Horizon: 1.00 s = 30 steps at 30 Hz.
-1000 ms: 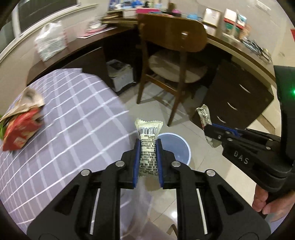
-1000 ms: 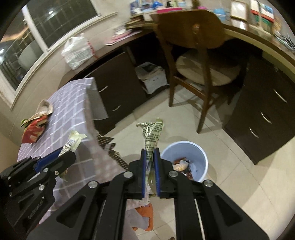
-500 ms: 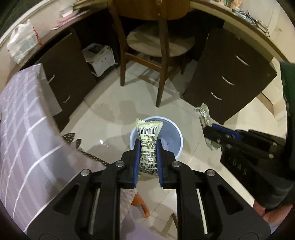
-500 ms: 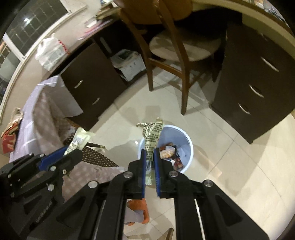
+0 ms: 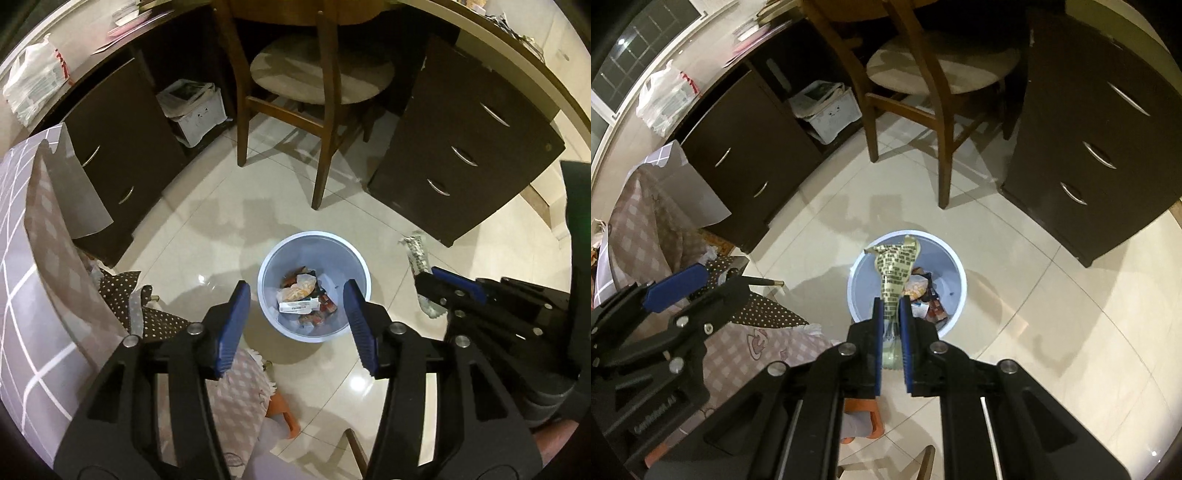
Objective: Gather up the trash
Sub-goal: 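Open both tools over the wastebasket to drop the wrappers, then move both tools back over the table toward the remaining trash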
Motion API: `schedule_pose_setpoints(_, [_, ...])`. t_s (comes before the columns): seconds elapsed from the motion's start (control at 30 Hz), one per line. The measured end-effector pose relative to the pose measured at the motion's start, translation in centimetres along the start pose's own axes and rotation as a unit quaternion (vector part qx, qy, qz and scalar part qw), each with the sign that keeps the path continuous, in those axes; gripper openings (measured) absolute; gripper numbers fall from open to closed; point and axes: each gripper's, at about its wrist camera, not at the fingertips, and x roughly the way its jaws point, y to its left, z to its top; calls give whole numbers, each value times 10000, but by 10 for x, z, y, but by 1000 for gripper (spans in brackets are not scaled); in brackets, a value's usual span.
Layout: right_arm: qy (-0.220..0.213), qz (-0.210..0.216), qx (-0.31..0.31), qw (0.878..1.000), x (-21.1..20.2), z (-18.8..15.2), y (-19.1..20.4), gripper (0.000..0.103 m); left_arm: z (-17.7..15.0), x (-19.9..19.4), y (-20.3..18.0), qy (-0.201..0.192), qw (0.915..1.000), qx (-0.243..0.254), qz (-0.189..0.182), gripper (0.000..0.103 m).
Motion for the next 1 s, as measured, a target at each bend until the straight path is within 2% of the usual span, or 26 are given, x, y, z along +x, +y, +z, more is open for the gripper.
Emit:
schedule_pose_setpoints(0.03, [-56, 12, -59, 10000, -1, 3, 4, 14, -1, -1, 3, -2, 10000, -10, 42, 52])
schedule_pose_setpoints(0.1, [-233, -76, -150, 9996, -5, 7, 8, 38, -1, -3, 8, -8, 10000, -54, 80, 52])
schedule_pose_setpoints(0.13, [-320, -103, -197, 9992, -7, 8, 10, 41, -1, -3, 9, -9, 9999, -80, 87, 52])
schedule_pose_setpoints(0.6, [-195, -96, -307, 9993, -13, -6, 16, 41, -8, -12, 6, -51, 9999, -87, 97, 52])
schedule_pose_setpoints(1.0, [-573, -161, -210, 9980, -59, -17, 19, 41, -21, -61, -3, -448, 9990, 24, 35, 52])
